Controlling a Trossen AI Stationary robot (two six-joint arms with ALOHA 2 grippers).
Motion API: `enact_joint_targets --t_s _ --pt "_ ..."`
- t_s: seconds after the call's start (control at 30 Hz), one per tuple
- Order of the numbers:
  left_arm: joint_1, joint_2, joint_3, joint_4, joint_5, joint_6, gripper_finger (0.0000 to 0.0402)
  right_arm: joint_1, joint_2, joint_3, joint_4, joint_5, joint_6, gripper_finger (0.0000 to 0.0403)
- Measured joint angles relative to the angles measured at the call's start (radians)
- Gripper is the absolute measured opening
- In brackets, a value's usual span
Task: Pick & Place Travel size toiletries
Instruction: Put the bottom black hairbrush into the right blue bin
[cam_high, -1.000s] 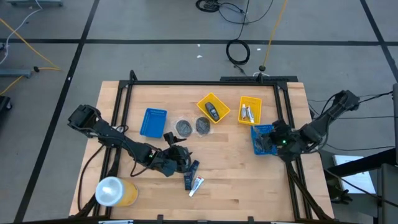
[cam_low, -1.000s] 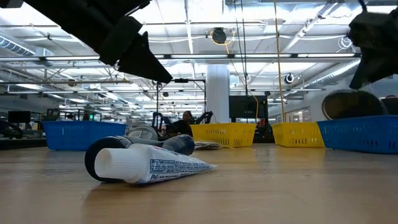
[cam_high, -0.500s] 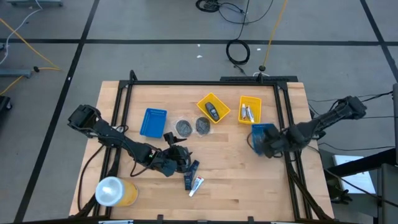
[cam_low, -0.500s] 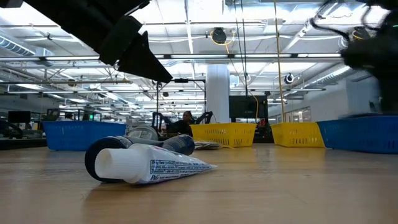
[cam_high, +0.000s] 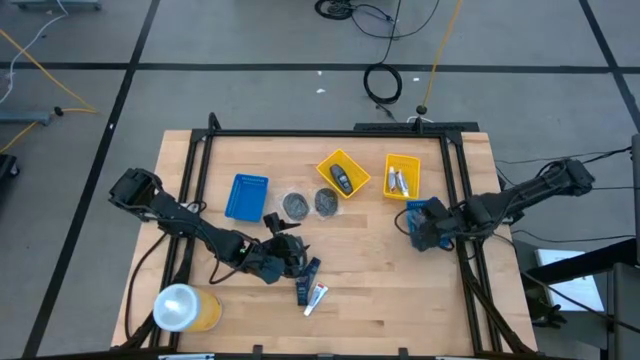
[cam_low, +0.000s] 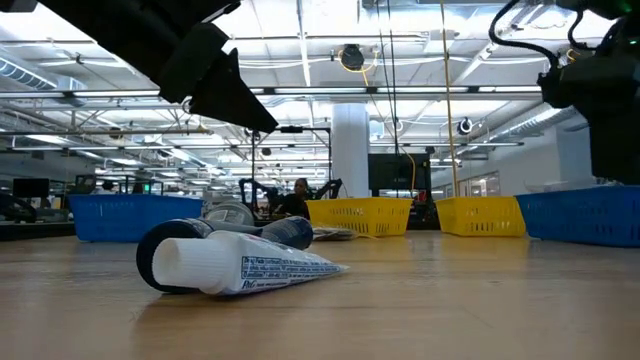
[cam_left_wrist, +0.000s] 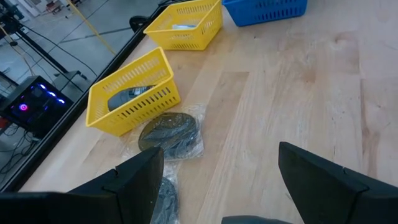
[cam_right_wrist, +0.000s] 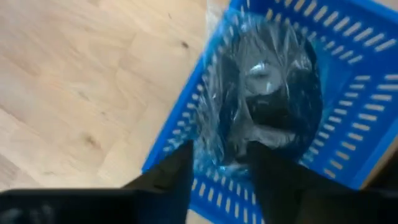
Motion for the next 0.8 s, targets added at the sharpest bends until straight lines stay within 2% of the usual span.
enact_joint_targets --t_s 0.13,0.23,0.37,0.6,0.67,0.8 --pt "0.000 0.000 0.000 0.000 0.000 -0.007 0.0310 -0.020 -0.029 0.000 0.050 0.003 -0.014 0.0187" --pt "0.000 0.000 0.000 0.000 0.000 -0.007 0.0310 -0.038 -0.034 0.000 0.102 0.013 -0.080 0.0189" --pt "0.000 0.000 0.000 0.000 0.000 -0.008 0.0310 -0.088 -0.008 -0.017 0.096 0.084 -0.130 0.0145" --pt "0.000 0.000 0.000 0.000 0.000 -0.014 0.0310 -0.167 0.055 -0.081 0.102 0.057 -0.160 0.0014" --pt "0.000 0.000 0.000 0.000 0.000 -0.014 0.0310 -0.179 0.066 -0.099 0.111 0.042 -0.161 0.0009" --pt "0.000 0.000 0.000 0.000 0.000 -0.014 0.0310 -0.191 0.073 -0.107 0.111 0.035 -0.171 0.0025"
